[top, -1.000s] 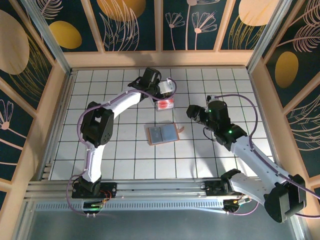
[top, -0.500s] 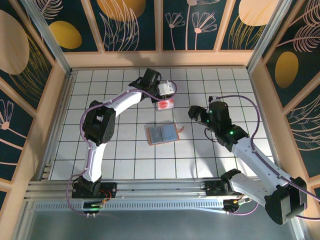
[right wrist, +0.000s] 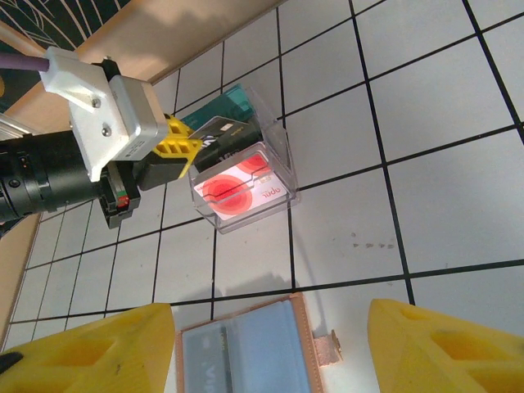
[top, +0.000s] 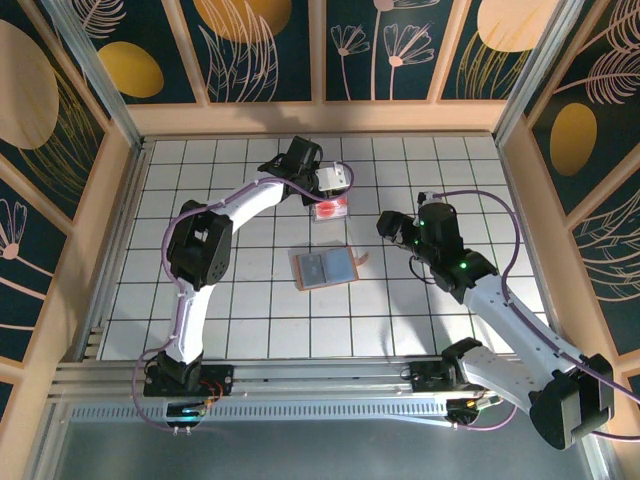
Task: Take the credit cards out of the card holder
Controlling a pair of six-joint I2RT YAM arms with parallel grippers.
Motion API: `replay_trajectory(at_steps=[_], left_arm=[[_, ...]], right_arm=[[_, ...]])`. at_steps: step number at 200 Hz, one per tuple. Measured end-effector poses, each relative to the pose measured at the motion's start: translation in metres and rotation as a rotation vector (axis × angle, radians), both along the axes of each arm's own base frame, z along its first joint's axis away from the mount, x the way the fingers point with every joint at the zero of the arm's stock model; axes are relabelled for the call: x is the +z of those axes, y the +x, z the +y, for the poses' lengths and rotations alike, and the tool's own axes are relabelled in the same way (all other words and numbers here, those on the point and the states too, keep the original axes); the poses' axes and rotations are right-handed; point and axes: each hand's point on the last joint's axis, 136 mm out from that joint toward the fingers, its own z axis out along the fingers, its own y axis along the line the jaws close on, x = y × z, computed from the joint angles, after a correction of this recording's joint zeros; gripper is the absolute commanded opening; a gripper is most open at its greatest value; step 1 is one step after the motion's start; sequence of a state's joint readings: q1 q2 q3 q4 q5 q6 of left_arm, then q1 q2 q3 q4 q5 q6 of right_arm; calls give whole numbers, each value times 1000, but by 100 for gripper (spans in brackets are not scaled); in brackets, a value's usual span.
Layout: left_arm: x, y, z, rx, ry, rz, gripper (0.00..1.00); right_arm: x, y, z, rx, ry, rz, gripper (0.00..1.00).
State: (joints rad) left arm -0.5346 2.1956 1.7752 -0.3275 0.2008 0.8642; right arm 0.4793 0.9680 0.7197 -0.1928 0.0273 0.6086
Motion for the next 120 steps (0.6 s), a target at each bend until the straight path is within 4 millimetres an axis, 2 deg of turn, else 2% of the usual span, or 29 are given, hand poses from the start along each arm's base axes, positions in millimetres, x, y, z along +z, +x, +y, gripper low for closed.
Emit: replay_trajectory(at_steps=[38,52,61,65,120], left_arm=[[-10,-1,0,-5,15,26,3],[-12,0,-1,-6,19,29,8],[-13,1,-1,-6,23,30,19],[-13,1,-1,-6,24,30,21],[-12,3,-1,-2,25,28,22]], right_arm=[[0,0,0,0,0,-1,64],[0,0,0,1,0,-1,64],[0,0,0,1,1,-1,64],[0,0,0,1,0,-1,64],[0,0,0,2,1,-1,64]])
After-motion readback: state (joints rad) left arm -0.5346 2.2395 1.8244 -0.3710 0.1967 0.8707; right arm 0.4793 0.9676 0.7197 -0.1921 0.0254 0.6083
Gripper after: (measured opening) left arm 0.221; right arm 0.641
